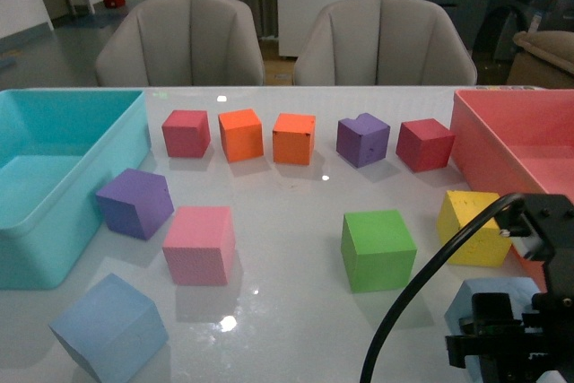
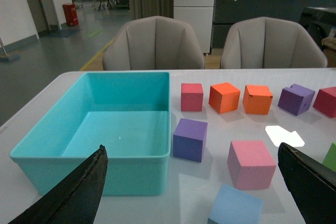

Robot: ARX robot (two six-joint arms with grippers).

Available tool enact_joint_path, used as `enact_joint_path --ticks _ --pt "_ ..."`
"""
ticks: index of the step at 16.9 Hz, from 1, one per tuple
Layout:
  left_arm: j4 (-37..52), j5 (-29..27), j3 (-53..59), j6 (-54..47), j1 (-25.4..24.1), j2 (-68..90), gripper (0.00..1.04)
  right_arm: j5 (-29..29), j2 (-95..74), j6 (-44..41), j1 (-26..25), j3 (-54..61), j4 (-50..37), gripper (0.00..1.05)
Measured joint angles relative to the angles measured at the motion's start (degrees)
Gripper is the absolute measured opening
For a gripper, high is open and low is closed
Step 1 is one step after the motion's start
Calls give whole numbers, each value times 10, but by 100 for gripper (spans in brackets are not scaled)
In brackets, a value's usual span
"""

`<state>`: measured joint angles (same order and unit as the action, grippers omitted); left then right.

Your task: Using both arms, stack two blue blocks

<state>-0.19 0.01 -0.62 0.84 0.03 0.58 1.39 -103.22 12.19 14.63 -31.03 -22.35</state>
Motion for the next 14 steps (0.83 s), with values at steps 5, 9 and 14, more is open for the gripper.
enact_joint_path --ticks 5,9,14 --pt "0 0 0 0 0 0 98 49 156 -25 9 2 10 47" --pt "0 0 0 0 0 0 98 51 78 -33 32 -113 44 46" --pt "0 0 0 0 0 0 98 38 -59 -49 57 -290 109 46"
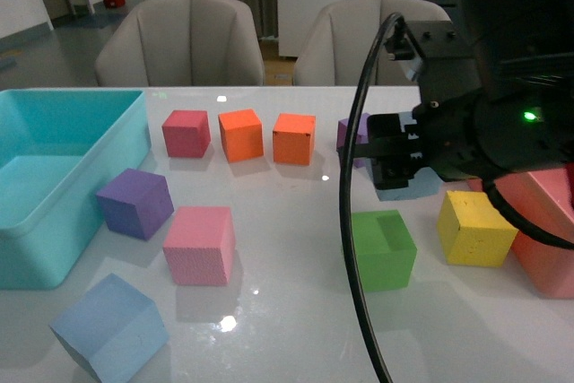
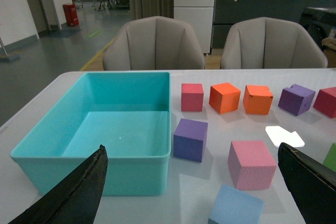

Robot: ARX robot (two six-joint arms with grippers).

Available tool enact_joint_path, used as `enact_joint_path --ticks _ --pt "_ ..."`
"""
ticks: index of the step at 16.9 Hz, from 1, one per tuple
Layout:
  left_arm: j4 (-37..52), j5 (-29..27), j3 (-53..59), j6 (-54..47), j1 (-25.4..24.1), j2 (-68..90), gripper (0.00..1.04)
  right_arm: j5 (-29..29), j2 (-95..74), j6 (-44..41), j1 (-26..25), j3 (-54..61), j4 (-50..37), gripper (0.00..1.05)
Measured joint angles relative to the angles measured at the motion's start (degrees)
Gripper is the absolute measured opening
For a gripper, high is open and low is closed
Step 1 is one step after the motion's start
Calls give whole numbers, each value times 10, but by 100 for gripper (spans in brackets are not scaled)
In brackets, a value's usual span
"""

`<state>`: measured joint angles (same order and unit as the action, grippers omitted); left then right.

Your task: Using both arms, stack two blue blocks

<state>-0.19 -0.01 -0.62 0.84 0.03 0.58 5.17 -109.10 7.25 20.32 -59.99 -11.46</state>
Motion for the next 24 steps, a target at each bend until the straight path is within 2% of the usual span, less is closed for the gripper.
enact_joint_path --ticks 2,3,5,11,17,19,20,21,24 --pt "0 0 0 0 0 0 98 -7 -66 -6 12 -83 30 46" --pt "0 0 0 0 0 0 98 -14 -127 -9 28 -162 61 46" --pt "0 0 0 0 0 0 98 -22 -170 -11 45 -221 87 46" --pt "0 0 0 0 0 0 98 -40 -264 15 64 -364 176 46" --pt "0 0 0 0 0 0 98 -23 -353 83 75 -495 282 46" --pt "0 0 0 0 0 0 98 -14 -364 99 77 -507 296 46" --pt "0 0 0 0 0 0 98 -9 -367 107 78 -508 297 61" --pt "0 0 0 0 0 0 98 -7 -367 109 78 -508 296 72" --pt "0 0 0 0 0 0 98 -7 -367 112 78 -508 289 98"
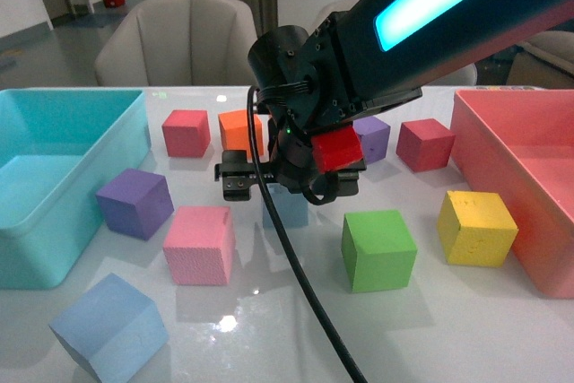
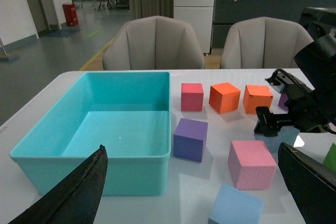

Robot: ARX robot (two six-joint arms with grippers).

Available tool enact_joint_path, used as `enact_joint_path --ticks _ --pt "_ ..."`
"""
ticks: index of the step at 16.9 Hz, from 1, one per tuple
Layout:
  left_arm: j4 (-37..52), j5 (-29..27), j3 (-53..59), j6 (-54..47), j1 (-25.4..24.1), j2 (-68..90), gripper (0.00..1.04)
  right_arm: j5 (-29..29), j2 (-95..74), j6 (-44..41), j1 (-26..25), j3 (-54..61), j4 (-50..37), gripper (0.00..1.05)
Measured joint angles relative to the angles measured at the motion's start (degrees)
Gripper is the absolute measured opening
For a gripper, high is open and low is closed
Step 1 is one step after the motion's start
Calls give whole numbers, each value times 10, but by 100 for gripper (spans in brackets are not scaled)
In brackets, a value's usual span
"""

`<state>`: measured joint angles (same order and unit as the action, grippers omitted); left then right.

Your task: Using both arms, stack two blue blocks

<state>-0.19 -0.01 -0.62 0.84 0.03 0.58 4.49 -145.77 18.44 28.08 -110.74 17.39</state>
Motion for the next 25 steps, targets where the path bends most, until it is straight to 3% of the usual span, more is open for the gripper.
enact_joint_path --ticks 6,10,12,18,21,25 --pt "0 0 0 0 0 0 98 4 53 0 0 54 -42 98" --pt "0 0 0 0 0 0 98 30 138 -1 -7 140 -120 98" --pt "0 0 0 0 0 0 98 90 214 -35 -12 241 -221 98" --pt "0 0 0 0 0 0 98 94 473 47 -26 550 -386 98" --pt "0 0 0 0 0 0 98 110 620 59 -43 701 -412 98" --pt "0 0 0 0 0 0 98 153 883 25 -81 868 -385 98"
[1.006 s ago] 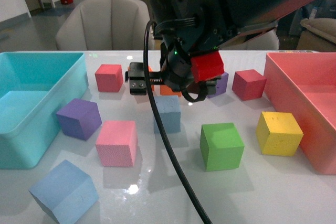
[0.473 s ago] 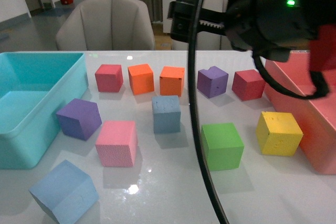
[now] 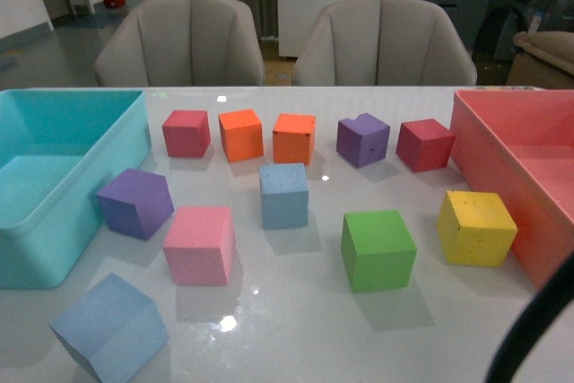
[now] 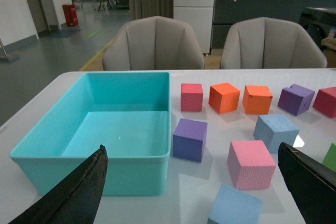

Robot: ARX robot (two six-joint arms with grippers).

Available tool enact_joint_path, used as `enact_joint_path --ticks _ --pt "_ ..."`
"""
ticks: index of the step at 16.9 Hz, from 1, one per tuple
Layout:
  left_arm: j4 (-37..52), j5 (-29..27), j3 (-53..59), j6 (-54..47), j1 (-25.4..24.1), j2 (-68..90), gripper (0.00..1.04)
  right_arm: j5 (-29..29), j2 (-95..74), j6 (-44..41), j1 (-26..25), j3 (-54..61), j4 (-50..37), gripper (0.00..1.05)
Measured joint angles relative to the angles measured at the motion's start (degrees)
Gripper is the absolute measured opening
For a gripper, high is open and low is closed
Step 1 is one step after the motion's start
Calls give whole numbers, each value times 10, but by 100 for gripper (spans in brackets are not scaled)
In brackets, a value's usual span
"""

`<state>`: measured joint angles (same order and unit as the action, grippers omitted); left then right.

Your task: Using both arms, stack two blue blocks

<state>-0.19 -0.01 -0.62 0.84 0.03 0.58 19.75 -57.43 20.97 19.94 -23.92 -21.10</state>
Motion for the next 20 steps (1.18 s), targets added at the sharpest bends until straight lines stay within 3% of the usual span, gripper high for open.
enact_joint_path --ticks 2,6,7,8,11,13,20 --pt "0 0 0 0 0 0 98 -39 84 -90 -44 71 -95 82" --pt "0 0 0 0 0 0 98 -148 265 -182 -149 165 11 49" --pt "0 0 0 0 0 0 98 -186 327 -194 -199 181 45 35" --pt "0 0 0 0 0 0 98 -188 356 -196 -203 185 47 24" --pt "0 0 0 0 0 0 98 -198 374 -202 -200 188 51 7" --pt "0 0 0 0 0 0 98 -197 379 -206 -200 193 58 1" --pt "0 0 0 0 0 0 98 -198 454 -206 -200 233 95 2"
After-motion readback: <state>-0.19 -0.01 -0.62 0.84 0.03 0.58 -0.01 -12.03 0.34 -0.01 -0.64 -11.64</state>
